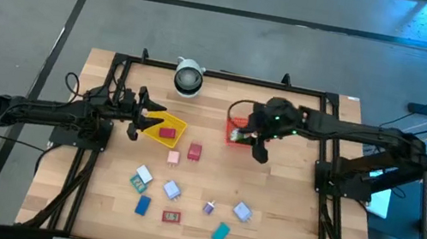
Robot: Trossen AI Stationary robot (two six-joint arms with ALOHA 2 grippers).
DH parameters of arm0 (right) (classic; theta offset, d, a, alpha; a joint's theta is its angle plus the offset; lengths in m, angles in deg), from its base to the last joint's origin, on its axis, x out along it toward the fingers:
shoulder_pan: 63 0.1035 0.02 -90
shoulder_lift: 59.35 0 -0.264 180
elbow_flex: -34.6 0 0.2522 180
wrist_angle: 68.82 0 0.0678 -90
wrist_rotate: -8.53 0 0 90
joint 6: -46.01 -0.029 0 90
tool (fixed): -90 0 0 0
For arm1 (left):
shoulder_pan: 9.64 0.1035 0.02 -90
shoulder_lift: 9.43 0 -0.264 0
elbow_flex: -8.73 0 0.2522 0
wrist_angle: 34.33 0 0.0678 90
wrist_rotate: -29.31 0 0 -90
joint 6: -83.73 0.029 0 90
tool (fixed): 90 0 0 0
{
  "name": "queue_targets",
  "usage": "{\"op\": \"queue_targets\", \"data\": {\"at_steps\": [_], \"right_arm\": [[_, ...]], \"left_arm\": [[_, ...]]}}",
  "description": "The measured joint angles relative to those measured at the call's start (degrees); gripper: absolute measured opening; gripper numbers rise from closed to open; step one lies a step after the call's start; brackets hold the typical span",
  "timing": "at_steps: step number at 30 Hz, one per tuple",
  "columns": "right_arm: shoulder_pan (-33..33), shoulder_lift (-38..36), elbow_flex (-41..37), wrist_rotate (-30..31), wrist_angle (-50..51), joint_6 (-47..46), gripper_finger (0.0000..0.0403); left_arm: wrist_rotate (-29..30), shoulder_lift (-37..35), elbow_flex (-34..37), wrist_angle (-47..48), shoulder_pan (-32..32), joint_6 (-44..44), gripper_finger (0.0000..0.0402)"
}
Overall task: Pick & Place Office items
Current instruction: Put the green charger adapter into the orange bin
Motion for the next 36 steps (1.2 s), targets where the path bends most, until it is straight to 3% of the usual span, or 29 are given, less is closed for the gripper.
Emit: {"op": "queue_targets", "data": {"at_steps": [7,13,19,24,27,33,36], "right_arm": [[-2.5,-4.5,-7.2,0.4,-4.2,-2.6,0.0130],[-3.4,-5.0,-14.1,5.0,-10.0,-4.9,0.0130],[-4.7,-4.5,-17.3,16.8,-19.3,-15.2,0.0130],[-5.5,-4.6,-14.7,19.3,-21.9,-20.8,0.0130],[-5.8,-4.7,-13.2,19.8,-19.6,-23.3,0.0130],[-5.9,-4.6,-9.6,23.0,-3.1,-26.5,0.0130],[-5.8,-4.6,-8.6,23.4,0.2,-27.9,0.0130]], "left_arm": [[0.1,0.0,0.0,-1.0,0.0,0.0,0.0203],[0.2,0.0,0.0,-1.1,0.0,0.0,0.0203],[1.3,0.0,0.0,-1.4,0.0,0.0,0.0203],[7.3,0.0,0.0,-1.4,0.0,-2.2,0.0203],[7.4,0.0,0.0,-1.4,0.0,-3.6,0.0203],[6.8,0.0,0.0,-1.3,0.0,-5.3,0.0203],[6.8,0.0,0.0,-1.3,0.0,-5.3,0.0203]]}}
